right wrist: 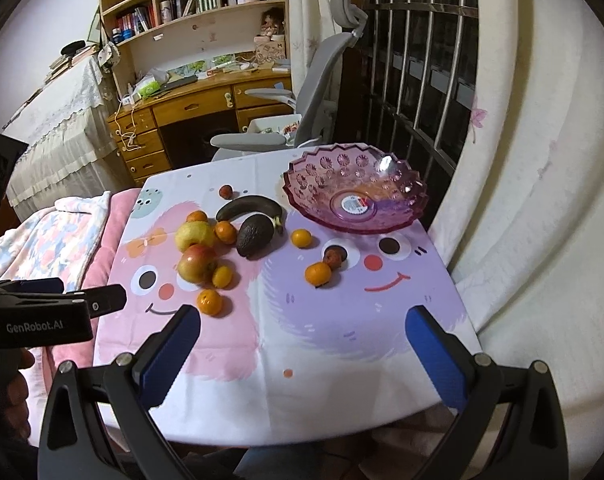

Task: Organize fruits
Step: 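Reach the right gripper to the orange and close on it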

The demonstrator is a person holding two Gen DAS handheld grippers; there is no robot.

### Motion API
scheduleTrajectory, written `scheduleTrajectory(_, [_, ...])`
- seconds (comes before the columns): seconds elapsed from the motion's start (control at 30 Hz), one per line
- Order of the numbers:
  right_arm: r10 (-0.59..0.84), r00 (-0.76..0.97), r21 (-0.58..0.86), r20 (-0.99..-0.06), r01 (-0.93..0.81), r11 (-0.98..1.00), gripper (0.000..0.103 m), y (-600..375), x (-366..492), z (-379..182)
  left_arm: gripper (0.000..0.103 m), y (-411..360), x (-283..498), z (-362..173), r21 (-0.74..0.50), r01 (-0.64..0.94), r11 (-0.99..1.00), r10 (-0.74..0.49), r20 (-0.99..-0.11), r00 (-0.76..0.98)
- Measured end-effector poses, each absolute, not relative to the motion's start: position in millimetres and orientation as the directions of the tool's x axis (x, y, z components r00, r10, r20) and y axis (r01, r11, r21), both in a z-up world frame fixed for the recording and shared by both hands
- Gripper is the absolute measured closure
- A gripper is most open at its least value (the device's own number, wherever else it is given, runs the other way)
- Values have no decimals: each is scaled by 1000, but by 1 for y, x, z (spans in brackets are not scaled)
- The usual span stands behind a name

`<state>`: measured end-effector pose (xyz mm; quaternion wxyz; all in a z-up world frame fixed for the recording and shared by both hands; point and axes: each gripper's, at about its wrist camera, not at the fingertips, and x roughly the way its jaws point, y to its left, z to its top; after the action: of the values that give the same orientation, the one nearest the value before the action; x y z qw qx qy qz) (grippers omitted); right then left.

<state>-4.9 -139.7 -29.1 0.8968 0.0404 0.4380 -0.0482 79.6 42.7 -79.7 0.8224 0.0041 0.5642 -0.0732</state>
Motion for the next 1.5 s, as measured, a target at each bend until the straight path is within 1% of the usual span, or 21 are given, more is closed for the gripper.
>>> scheduleTrajectory(0.13, [-55, 633, -1, -772, 85, 996, 1, -143, 11, -44, 1, 35, 101, -95, -38, 128, 991, -79, -941, 331])
scheduleTrajectory(0.27, [-39, 619, -12, -784, 47, 999, 2, -145, 32, -62, 1, 30, 125, -113, -29, 131, 991, -66, -954, 293])
scheduleTrajectory(0.4, [-7, 592, -5, -806, 6, 1000, 7, -147, 53, -83, 1, 29, 153, -144, -74, 104, 992, -94, -973, 211])
scheduleTrajectory(0.6, [11, 543, -2, -840, -23, 1000, 11, -155, 85, -122, 1, 24, 181, -195, -78, 55, 995, -84, -990, 117])
scheduleTrajectory(0.8, [14, 472, 11, -881, -7, 1000, 21, -172, 114, -167, 1, 21, 193, -237, -128, 22, 992, -129, -991, 44])
scheduleTrajectory(0.87, [14, 451, 15, -892, -2, 1000, 25, -177, 122, -181, 3, 20, 196, -245, -126, 23, 992, -127, -991, 40])
scheduleTrajectory(0.97, [35, 422, 32, -906, -14, 999, 28, -179, 130, -197, 7, 19, 197, -258, -127, 28, 992, -128, -992, 22])
scheduleTrajectory(1.1, [44, 395, 33, -918, -35, 999, 34, -175, 137, -214, 16, 17, 196, -269, -151, 23, 988, -151, -988, 13])
scheduleTrajectory(1.17, [45, 388, 32, -920, -38, 999, 37, -174, 139, -220, 22, 16, 196, -272, -159, 24, 987, -159, -987, 8])
scheduleTrajectory(1.23, [44, 385, 33, -922, -36, 999, 39, -173, 141, -224, 32, 16, 195, -276, -168, 23, 985, -168, -986, 2])
scheduleTrajectory(1.27, [43, 383, 32, -923, -34, 999, 42, -173, 142, -226, 34, 15, 197, -276, -173, 24, 985, -173, -985, -1])
scheduleTrajectory(1.33, [40, 376, 33, -926, -26, 999, 46, -173, 143, -230, 45, 15, 195, -280, -180, 26, 983, -180, -984, -7])
scheduleTrajectory(1.4, [40, 378, 36, -925, -17, 999, 48, -175, 144, -232, 47, 17, 193, -282, -191, 24, 981, -190, -982, -9])
scheduleTrajectory(1.5, [31, 389, 27, -921, -16, 1000, 50, -175, 147, -235, 56, 16, 198, -282, -206, 28, 978, -206, -979, -6])
